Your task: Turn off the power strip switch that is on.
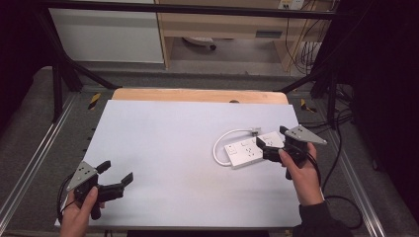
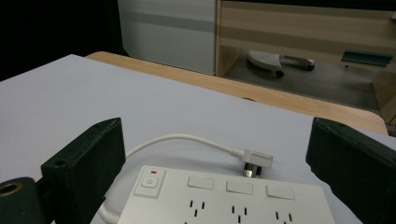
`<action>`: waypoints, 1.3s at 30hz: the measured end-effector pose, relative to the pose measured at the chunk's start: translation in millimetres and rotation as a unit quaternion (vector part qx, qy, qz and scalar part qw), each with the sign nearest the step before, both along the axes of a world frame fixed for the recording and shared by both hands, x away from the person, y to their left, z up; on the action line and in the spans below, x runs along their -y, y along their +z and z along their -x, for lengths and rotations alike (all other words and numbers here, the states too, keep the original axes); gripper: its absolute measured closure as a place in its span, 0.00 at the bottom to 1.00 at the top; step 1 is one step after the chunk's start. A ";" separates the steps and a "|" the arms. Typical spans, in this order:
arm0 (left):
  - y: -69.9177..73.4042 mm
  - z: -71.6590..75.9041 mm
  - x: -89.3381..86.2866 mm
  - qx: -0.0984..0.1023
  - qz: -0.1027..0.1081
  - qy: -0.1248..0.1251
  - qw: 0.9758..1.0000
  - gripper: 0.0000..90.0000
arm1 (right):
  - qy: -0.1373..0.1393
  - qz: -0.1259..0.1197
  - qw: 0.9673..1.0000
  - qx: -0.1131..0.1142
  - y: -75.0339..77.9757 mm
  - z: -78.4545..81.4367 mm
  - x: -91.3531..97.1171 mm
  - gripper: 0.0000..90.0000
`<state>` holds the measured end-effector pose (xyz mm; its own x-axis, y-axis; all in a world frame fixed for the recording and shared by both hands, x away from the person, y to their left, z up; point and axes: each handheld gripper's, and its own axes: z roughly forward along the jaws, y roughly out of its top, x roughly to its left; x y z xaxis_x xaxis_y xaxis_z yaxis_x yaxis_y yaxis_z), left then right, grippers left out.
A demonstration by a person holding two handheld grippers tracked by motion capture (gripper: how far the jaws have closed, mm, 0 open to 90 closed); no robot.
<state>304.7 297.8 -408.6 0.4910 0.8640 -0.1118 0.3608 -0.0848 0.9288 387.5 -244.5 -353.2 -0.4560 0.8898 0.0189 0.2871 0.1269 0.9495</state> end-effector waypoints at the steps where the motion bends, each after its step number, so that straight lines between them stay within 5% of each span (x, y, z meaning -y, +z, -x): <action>1: -0.2 0.0 0.3 -0.001 0.000 -0.001 1.000 0.06 | 0.001 0.000 1.000 0.002 0.9 2.8 1.1 0.06; 22: -0.5 0.3 2.4 -0.001 -0.007 -0.007 1.000 0.06 | -0.017 -0.008 0.999 0.030 -22.3 56.7 31.4 0.03; 30: -0.5 0.2 2.0 -0.001 -0.007 -0.008 1.000 0.06 | -0.019 -0.005 0.999 0.030 -29.1 62.3 34.8 0.03; 39: -0.5 0.2 2.1 0.000 -0.007 -0.008 1.000 0.06 | -0.011 0.000 1.000 0.002 -48.5 61.2 34.2 0.03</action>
<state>304.6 295.7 -409.1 0.5056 0.8570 -0.0996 0.3593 -0.1042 0.9274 326.4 -278.7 -401.7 -0.4363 0.8997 0.0167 0.2860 0.1211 0.9505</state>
